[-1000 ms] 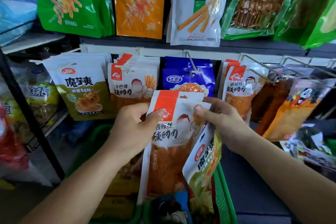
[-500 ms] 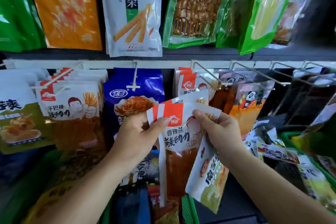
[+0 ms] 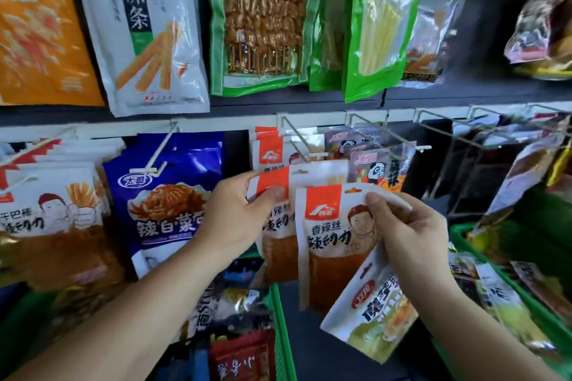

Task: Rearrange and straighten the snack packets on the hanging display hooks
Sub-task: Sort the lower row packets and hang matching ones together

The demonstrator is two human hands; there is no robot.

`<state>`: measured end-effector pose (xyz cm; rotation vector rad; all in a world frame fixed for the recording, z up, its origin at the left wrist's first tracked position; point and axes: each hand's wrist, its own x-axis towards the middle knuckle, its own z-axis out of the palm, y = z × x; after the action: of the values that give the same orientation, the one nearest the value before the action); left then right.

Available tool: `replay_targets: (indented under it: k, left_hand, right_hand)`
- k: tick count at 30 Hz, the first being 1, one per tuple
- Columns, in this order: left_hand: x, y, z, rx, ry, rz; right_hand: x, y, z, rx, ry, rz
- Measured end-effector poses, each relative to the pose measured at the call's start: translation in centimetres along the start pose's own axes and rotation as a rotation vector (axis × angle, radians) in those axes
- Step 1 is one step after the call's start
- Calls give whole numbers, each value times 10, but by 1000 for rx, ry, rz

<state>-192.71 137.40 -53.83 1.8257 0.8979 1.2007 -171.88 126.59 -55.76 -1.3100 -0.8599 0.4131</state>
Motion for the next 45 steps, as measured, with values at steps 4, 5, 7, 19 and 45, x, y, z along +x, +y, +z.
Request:
replay_targets:
  k: [4, 5, 7, 19, 45]
  left_hand:
    - [11, 9, 21, -71, -11, -21]
    - [13, 11, 25, -81, -15, -23]
    - [16, 11, 31, -100, 16, -41]
    - [27, 3, 23, -146, 58, -184]
    - [64, -20, 24, -140, 95, -208]
  right_hand:
    - [-3, 3, -10, -162, -28, -66]
    - [-4, 3, -10, -170, -32, -62]
    - [-5, 2, -11, -141, -37, -53]
    - [-3, 0, 11, 43, -18, 31]
    - [5, 4, 20, 38, -37, 10]
